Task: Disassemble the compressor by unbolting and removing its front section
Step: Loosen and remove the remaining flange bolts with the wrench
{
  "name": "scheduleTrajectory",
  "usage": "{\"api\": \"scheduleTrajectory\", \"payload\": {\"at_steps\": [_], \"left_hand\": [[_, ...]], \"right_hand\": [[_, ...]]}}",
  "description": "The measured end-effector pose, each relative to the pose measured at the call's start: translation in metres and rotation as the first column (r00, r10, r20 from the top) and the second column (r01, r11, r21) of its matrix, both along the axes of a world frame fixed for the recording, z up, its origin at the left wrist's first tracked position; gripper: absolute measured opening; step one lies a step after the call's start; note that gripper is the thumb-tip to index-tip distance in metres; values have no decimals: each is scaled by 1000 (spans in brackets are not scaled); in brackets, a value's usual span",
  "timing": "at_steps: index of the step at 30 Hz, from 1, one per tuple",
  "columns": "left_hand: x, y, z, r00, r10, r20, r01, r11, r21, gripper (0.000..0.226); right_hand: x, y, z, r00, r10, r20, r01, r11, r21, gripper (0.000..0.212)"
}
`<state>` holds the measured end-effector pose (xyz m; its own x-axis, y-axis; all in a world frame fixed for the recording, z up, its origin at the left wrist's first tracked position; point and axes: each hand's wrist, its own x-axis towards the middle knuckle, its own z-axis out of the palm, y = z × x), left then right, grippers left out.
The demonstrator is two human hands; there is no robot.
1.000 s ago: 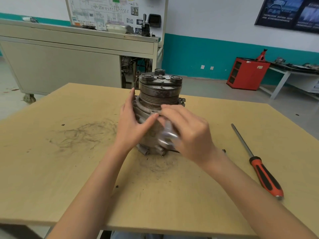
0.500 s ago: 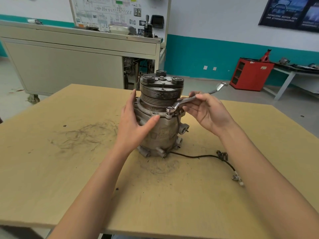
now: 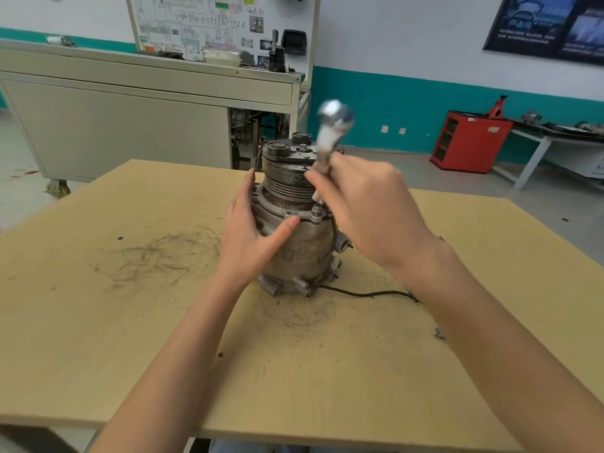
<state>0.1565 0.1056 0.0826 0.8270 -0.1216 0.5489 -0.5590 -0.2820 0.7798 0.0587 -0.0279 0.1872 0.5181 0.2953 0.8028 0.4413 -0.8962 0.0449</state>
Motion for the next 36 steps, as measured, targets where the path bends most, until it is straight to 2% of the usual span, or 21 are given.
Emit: {"api": "scheduleTrajectory", "payload": {"at_steps": [3, 6, 7, 10, 13, 16, 18, 19, 20, 21, 22, 23, 24, 25, 26, 27, 29, 32, 36], "left_hand": [[4, -1, -2, 1000, 9, 18, -9, 1000, 5, 97], [3, -3, -1, 1000, -3, 20, 4, 1000, -23, 87], [3, -3, -1, 1000, -20, 11, 20, 999, -36, 88], [4, -2, -2, 999, -44, -19, 43, 997, -59, 96], [4, -2, -2, 999, -51, -6, 51, 997, -59, 92], [3, -3, -2, 999, -51, -17, 49, 995, -86, 93], [2, -2, -2, 999, -36, 0, 36, 996, -80, 98], [3, -2, -2, 1000, -27, 5, 27, 998, -63, 102], [3, -1, -2, 1000, -20, 0, 19, 999, -46, 105], [4, -1, -2, 1000, -15, -9, 14, 999, -37, 106], [4, -1, -3, 1000, -14, -18, 14, 999, -35, 106], [4, -1, -3, 1000, -16, -25, 15, 999, -37, 105], [3, -1, -2, 999, -17, -30, 16, 999, -38, 105], [3, -1, -2, 999, -17, -34, 16, 999, -37, 105], [2, -1, -1, 999, -17, -36, 16, 999, -36, 105], [2, -1, -1, 999, -17, -38, 16, 999, -37, 105], [1, -1, -1, 999, -18, -40, 16, 999, -39, 105], [1, -2, -1, 999, -15, -40, 14, 999, -38, 105], [0, -1, 0, 999, -10, -39, 9, 999, -31, 104]], "right_hand": [[-4, 13, -6, 994, -112, 0, 110, 976, -190, 13], [-8, 24, -11, 987, -157, 30, 159, 949, -273, 3], [-8, 27, -13, 984, -169, 56, 178, 940, -292, 4], [-10, 34, -20, 959, -240, 152, 280, 888, -365, 27], [-8, 39, -30, 937, -259, 232, 338, 839, -426, 33], [0, 28, -32, 933, -175, 314, 285, 893, -349, 21], [4, 8, -39, 958, -10, 287, 91, 958, -272, 14], [5, -4, -45, 968, 86, 236, -51, 987, -153, 15], [4, -14, -50, 968, 187, 167, -198, 979, 49, 17], [3, -23, -54, 950, 296, 96, -311, 897, 316, 19], [3, -30, -56, 907, 419, 36, -359, 728, 584, 21], [6, -35, -56, 838, 545, 15, -343, 507, 791, 24], [12, -39, -55, 767, 641, 31, -278, 287, 917, 28], [20, -44, -52, 710, 702, 56, -190, 114, 975, 30], [28, -48, -49, 669, 740, 70, -101, -3, 995, 31], [36, -53, -45, 638, 767, 69, -21, -72, 997, 31], [48, -61, -38, 585, 810, 28, 83, -94, 992, 30], [57, -69, -32, 519, 854, -41, 129, -31, 991, 29], [52, -73, -26, 529, 848, -47, 75, 8, 997, 29]]}}
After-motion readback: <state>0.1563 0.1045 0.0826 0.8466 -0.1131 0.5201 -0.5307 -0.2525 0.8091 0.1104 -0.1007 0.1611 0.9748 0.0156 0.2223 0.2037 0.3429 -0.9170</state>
